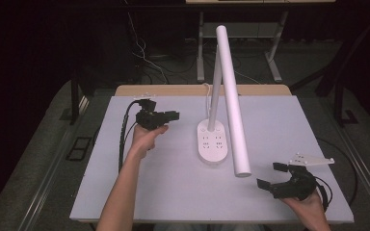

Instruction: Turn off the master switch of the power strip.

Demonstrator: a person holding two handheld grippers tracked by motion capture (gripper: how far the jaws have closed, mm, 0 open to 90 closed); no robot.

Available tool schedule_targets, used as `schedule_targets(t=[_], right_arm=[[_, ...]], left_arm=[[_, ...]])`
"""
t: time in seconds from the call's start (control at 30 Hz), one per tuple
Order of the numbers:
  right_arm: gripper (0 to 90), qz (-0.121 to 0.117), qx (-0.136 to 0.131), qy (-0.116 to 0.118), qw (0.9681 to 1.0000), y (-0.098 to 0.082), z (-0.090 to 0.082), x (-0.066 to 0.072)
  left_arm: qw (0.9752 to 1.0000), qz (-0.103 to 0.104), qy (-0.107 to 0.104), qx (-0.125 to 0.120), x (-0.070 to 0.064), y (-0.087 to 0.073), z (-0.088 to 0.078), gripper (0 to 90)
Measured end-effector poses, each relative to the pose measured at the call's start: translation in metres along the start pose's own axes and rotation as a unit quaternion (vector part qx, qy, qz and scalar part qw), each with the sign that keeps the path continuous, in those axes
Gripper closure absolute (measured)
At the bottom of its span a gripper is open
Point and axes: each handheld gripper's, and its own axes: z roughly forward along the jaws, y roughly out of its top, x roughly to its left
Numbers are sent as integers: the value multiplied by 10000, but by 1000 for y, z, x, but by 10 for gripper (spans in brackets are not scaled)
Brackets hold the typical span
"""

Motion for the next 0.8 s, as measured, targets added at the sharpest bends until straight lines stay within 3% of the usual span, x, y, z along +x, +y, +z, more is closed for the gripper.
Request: schedule_targets(t=[0.03,0.07,0.1,0.13,0.17,0.23,0.43,0.5,0.8], right_arm=[[0,-5,-2,-3,10000,0,0,0],[0,-14,-3,0,10000,0,1,0],[0,-14,-3,0,10000,0,1,0],[0,-15,1,7,10000,0,1,1],[0,-15,1,7,10000,0,1,1],[0,-15,1,11,10000,0,2,1],[0,-28,13,10,10000,1,3,2],[0,-26,16,11,10000,1,3,2],[0,-33,12,0,10000,1,4,2]], left_arm=[[10000,-20,-16,-16,0,-2,-4,666],[10000,-37,-26,-33,0,-3,-8,551],[10000,-60,-43,-42,0,-5,-12,551],[9999,-80,-76,-64,0,-6,-15,445],[9999,-82,-113,-100,0,-8,-19,445],[9996,-88,-222,-170,-1,-12,-26,329],[9994,51,-310,-111,-4,-24,-38,25],[9993,-13,-367,-85,-5,-29,-41,0],[9993,161,-263,-191,-15,-52,-61,0]])
